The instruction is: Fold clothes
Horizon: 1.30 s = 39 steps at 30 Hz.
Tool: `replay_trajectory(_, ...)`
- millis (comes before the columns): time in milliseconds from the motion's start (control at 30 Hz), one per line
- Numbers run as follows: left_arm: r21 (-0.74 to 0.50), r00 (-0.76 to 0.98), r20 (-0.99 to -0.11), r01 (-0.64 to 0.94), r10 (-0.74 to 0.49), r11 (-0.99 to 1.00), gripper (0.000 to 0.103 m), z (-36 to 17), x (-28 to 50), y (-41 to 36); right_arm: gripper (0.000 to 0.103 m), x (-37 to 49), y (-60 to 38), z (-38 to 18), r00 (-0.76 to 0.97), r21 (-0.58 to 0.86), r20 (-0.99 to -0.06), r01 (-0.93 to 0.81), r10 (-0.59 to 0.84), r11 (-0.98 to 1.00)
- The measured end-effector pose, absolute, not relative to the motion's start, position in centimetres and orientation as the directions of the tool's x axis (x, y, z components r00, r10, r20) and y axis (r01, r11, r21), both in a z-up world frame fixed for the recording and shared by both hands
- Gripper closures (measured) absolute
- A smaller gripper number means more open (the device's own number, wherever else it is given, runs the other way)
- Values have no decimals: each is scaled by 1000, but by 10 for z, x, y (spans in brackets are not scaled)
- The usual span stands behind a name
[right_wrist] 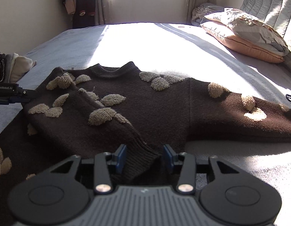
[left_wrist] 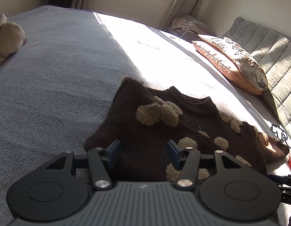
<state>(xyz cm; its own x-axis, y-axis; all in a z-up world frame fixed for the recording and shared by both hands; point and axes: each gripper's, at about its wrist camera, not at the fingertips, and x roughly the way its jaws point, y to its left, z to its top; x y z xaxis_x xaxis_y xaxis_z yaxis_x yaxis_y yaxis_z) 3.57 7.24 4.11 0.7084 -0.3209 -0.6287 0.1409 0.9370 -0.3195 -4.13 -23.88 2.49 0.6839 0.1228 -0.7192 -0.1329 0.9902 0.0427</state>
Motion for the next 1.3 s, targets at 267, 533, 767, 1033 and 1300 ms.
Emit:
replay_trajectory(267,-241,723,-633,155,-276,958,42,51,54,68,87,-41,-249,28,692,71,-711,-103,123,992)
replay_trajectory(533,-260,746,-618,102,-246,960,35,77,84,89,98,-38,-249,38,747,13,-661,-90,76,996)
replay_trajectory(767,-193,686,-701,79,-194,978,31,71,156,73,98,-40,-252,40,747,23,-658,-108,96,994)
replay_trajectory(1033,-176,623,-740,183,-252,967,73,42,178,64,98,-39,-257,36,743,48,-658,-120,122,992)
replay_trajectory(1300,-404,659,-671,62,-341,913,81,39,175,98,99,-50,-262,62,850,13,-520,-83,77,996)
